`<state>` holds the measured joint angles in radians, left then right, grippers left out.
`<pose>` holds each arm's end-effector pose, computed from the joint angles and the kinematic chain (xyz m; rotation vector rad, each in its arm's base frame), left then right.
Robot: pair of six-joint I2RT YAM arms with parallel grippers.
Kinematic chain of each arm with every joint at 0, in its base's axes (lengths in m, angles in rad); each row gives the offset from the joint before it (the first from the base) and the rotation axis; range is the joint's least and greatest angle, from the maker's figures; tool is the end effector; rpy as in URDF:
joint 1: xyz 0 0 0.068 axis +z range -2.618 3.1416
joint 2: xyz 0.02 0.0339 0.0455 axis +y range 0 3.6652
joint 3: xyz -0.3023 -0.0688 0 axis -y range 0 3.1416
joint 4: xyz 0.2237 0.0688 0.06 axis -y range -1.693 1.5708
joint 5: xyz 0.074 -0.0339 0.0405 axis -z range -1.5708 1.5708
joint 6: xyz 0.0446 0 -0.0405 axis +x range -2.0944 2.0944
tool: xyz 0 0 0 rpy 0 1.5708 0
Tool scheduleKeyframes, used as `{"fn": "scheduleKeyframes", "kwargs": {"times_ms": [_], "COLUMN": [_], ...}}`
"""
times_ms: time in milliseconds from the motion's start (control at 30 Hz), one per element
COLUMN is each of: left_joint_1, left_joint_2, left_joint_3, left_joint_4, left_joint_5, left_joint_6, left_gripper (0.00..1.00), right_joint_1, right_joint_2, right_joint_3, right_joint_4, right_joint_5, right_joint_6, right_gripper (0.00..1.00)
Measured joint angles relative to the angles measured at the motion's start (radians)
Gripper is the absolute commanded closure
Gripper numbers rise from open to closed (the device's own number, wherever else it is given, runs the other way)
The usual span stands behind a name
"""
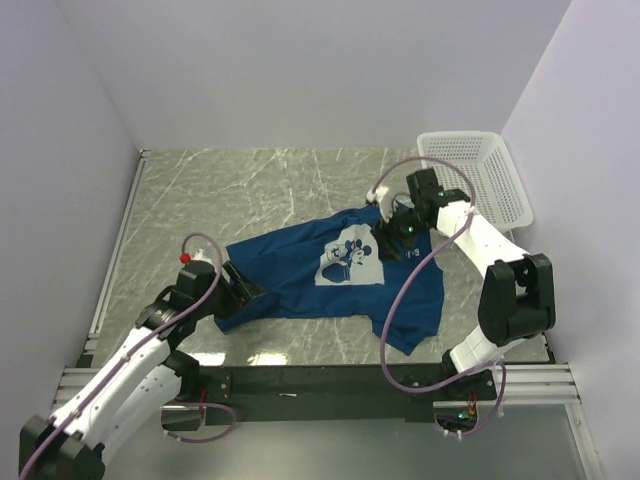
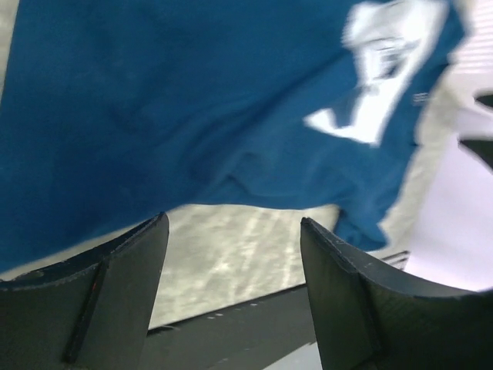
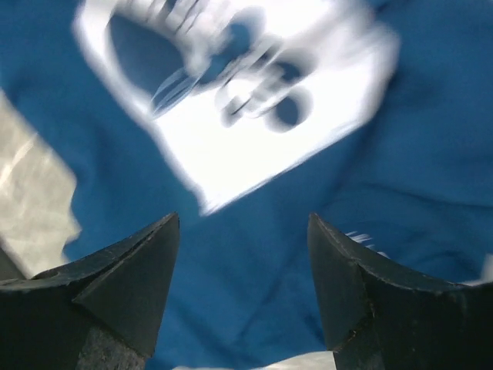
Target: Fold and stack the t-shirts
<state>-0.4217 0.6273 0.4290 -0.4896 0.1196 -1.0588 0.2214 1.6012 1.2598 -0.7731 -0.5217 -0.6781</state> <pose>0.0870 -0.0449 0.2306 -0.6934 2.3214 -0.8789 0.2973 0.0897 0.2962 -1.2444 2.2160 0.5262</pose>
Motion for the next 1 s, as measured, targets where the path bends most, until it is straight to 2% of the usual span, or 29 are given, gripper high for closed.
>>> {"fn": "scheduleKeyframes", "kwargs": {"times_ms": [200,300,433,533,567,633,667,733,767,800,833,933,1000], "left_joint_1": [0.0,0.0,0.002,0.002,0.002,0.002,0.002,0.002,0.002,0.002,0.002,0.002,0.002], "left_joint_2": [0.17,0.279,0.409,0.47,0.483,0.49,0.49,0.473,0.454,0.415,0.37,0.232,0.145], "left_joint_3": [-0.045,-0.042,0.002,0.023,0.027,0.027,0.027,0.027,0.027,0.027,0.029,0.047,0.087], "left_joint_4": [0.056,0.071,0.084,0.105,0.11,0.109,0.103,0.089,0.075,0.048,0.02,-0.053,-0.122], "left_joint_5": [0.013,-0.012,-0.046,-0.059,-0.061,-0.072,-0.077,-0.087,-0.098,-0.116,-0.131,-0.17,-0.198], "left_joint_6": [0.009,0.008,0.0,-0.002,0.001,0.0,0.005,0.011,0.01,0.01,0.007,-0.011,-0.031], "left_gripper": [0.25,0.26,0.36,0.5,0.66,0.83,0.92,0.99,1.0,0.99,0.99,1.0,1.0], "right_joint_1": [0.011,0.011,0.018,0.057,0.078,0.137,0.166,0.202,0.209,0.217,0.226,0.257,0.291], "right_joint_2": [-0.119,-0.201,-0.262,-0.258,-0.258,-0.256,-0.254,-0.253,-0.253,-0.253,-0.254,-0.296,-0.381], "right_joint_3": [-0.297,-0.391,-0.438,-0.472,-0.489,-0.529,-0.543,-0.549,-0.548,-0.545,-0.542,-0.541,-0.535], "right_joint_4": [-0.044,-0.069,-0.089,-0.076,-0.069,-0.061,-0.061,-0.072,-0.073,-0.079,-0.087,-0.136,-0.202], "right_joint_5": [0.058,0.102,0.112,0.113,0.114,0.118,0.116,0.109,0.106,0.102,0.095,0.069,0.03], "right_joint_6": [-0.065,-0.094,-0.132,-0.147,-0.149,-0.154,-0.155,-0.163,-0.166,-0.18,-0.187,-0.222,-0.279], "right_gripper": [0.24,0.23,0.23,0.26,0.29,0.37,0.5,0.67,0.87,0.97,1.0,1.0,1.0]}}
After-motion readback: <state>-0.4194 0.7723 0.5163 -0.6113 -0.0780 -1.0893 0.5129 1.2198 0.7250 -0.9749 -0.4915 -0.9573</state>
